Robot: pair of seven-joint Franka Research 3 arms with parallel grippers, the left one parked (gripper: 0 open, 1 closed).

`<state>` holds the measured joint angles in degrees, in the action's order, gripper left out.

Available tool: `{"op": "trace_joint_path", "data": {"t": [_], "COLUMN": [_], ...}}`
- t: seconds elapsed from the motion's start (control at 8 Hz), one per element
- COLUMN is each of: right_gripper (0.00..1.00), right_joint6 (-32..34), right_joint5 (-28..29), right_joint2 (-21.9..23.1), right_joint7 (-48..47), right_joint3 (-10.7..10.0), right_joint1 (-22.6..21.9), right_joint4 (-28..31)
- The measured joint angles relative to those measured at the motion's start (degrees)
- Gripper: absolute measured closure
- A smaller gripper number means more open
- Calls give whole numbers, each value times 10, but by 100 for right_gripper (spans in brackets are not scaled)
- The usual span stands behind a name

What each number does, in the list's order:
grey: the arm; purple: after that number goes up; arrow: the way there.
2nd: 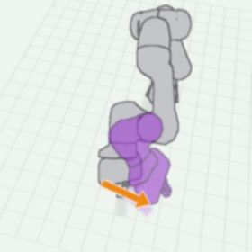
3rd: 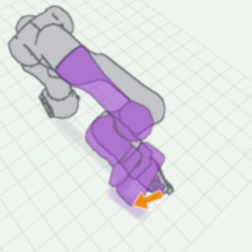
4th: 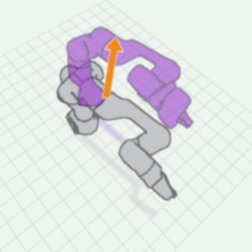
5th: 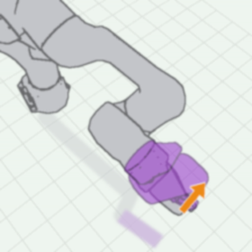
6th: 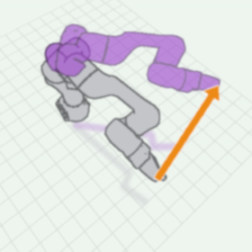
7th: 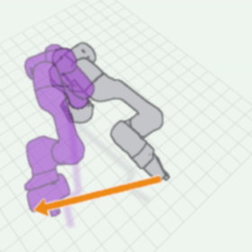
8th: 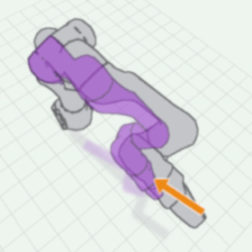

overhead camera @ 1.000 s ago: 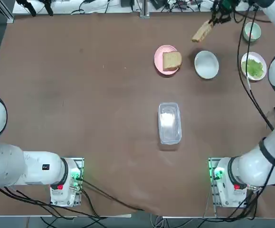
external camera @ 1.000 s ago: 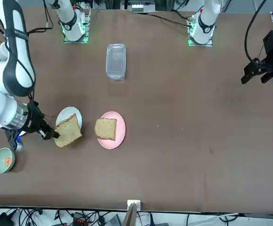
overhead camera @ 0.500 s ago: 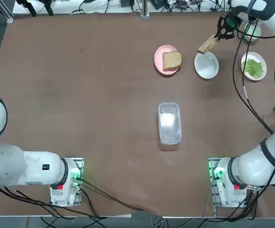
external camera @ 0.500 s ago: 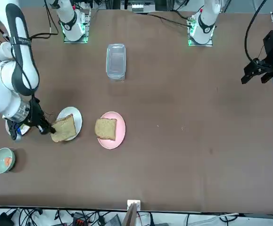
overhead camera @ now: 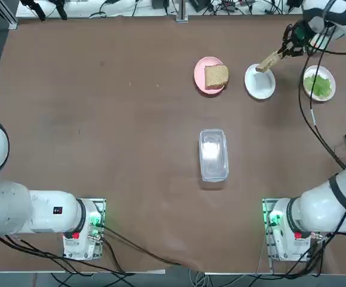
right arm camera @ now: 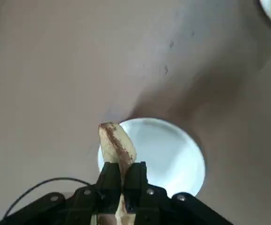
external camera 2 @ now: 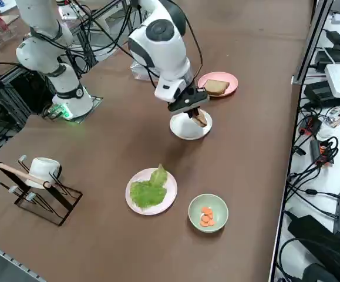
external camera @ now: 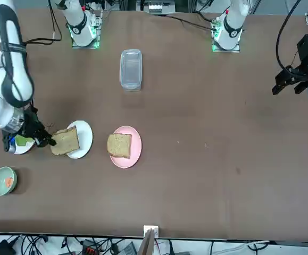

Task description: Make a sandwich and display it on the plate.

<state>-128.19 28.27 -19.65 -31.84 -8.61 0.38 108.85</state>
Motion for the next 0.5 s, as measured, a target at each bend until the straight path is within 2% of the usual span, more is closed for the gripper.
{"op": "trace_joint_path", "data": {"t": [0.12, 0.5], "right_gripper": [92, 92], "right_joint6": [7, 7], "right_joint5": [23, 38], "right_joint2": [0, 2], "right_joint7": [1, 0], "right_joint3": [0, 2], "right_joint1": [3, 2], "right_joint4": [2, 29]}}
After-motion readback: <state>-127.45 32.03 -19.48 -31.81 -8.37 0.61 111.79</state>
